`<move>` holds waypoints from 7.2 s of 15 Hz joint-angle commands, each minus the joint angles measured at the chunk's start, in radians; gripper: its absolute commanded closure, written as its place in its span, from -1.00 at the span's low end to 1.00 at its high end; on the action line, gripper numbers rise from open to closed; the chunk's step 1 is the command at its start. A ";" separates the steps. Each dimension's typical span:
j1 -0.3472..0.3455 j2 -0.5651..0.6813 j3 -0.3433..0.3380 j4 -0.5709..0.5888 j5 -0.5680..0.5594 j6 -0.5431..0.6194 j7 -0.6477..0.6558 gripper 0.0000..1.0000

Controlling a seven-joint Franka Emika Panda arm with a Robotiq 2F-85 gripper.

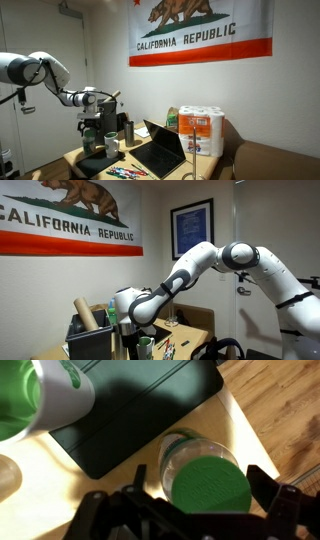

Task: Pick up the green lid from the table and place it on top of the jar on the left, place the jar inside the grey bin

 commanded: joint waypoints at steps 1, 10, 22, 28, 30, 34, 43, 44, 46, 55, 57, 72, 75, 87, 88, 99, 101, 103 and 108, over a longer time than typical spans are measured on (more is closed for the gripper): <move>-0.017 0.006 0.013 -0.006 0.021 0.042 -0.042 -1.00; -0.053 0.011 0.036 -0.051 0.075 0.139 -0.109 -0.31; -0.076 -0.089 0.041 -0.139 0.097 0.111 -0.088 -0.03; -0.094 -0.209 0.035 -0.149 0.121 -0.029 -0.090 -0.03; -0.096 -0.263 0.025 -0.135 0.115 -0.115 -0.084 -0.03; -0.101 -0.370 0.006 -0.087 0.102 -0.278 -0.085 -0.03; -0.067 -0.421 -0.022 0.228 -0.002 -0.435 -0.051 -0.03; -0.061 -0.402 -0.020 0.277 -0.018 -0.441 -0.049 -0.03; -0.041 -0.355 -0.015 0.377 -0.041 -0.435 -0.046 -0.03; 0.110 -0.153 0.001 0.671 -0.071 -0.354 0.020 -0.03; 0.140 -0.123 -0.002 0.690 -0.070 -0.331 0.040 -0.03; 0.145 -0.030 -0.046 0.662 -0.048 -0.342 0.080 -0.03; 0.139 -0.017 -0.044 0.666 -0.039 -0.352 0.076 -0.03; 0.118 0.045 -0.038 0.706 0.006 -0.433 0.051 -0.89; 0.117 0.050 -0.038 0.714 0.010 -0.440 0.049 -0.95; 0.113 0.085 -0.038 0.773 0.004 -0.509 0.049 -1.00; 0.109 0.075 -0.037 0.774 0.007 -0.514 0.048 -1.00; 0.101 0.066 -0.033 0.778 0.015 -0.533 0.041 -1.00; 0.080 0.039 -0.014 0.801 0.046 -0.591 -0.013 -1.00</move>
